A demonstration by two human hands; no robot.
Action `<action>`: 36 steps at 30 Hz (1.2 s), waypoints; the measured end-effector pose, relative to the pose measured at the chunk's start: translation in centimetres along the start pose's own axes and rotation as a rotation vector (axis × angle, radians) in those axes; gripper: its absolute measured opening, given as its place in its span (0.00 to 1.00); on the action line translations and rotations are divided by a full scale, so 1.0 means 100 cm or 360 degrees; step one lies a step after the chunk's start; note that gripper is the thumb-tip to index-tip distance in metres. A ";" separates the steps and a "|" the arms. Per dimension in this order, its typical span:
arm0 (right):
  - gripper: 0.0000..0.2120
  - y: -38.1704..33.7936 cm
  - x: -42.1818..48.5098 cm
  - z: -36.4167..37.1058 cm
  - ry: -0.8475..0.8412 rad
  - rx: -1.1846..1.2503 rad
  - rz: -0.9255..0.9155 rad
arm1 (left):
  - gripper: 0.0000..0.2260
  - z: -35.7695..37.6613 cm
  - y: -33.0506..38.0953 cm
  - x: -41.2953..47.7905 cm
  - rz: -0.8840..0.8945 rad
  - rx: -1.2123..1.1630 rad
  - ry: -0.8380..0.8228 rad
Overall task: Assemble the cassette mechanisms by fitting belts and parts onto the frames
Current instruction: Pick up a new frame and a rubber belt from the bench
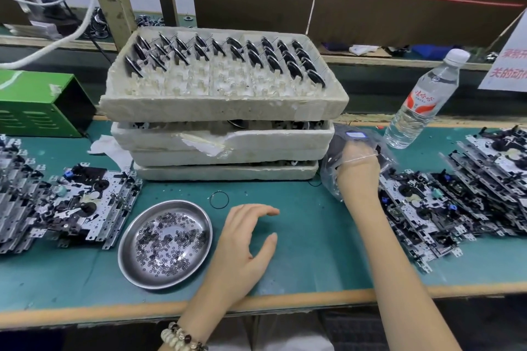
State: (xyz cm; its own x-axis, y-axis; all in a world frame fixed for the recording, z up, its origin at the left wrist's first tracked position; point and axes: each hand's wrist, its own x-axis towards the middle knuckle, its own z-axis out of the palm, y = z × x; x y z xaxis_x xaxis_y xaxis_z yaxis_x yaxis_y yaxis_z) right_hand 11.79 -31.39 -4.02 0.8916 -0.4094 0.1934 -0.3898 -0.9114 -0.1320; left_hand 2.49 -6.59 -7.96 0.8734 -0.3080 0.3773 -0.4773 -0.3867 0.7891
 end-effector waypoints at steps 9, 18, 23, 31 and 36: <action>0.06 -0.004 -0.039 -0.016 0.0257 0.0331 0.0062 | 0.13 0.000 0.003 0.001 -0.0016 -0.0006 -0.0001; 0.04 -0.006 -0.111 -0.035 0.0324 0.0850 0.0241 | 0.12 -0.001 0.002 0.000 -0.0020 0.0004 -0.0022; 0.03 -0.018 -0.129 -0.022 0.0213 0.1018 0.0172 | 0.12 0.000 0.002 0.001 -0.0020 0.0017 0.0007; 0.10 -0.061 -0.121 -0.005 0.0351 0.0477 -0.0386 | 0.12 0.000 0.002 0.001 -0.0076 0.0033 0.0089; 0.11 -0.076 -0.111 0.000 0.0286 0.0266 -0.0622 | 0.12 -0.001 0.004 0.002 -0.0104 0.0062 0.0126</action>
State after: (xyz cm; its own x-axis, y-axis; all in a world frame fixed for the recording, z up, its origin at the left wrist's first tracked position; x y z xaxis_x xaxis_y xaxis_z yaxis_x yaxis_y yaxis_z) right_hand 4.84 -19.95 -5.16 0.9044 -0.0509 0.4236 0.0233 -0.9855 -0.1681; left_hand 2.50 -6.75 -7.47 0.9070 -0.2119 0.3638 -0.4210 -0.4379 0.7944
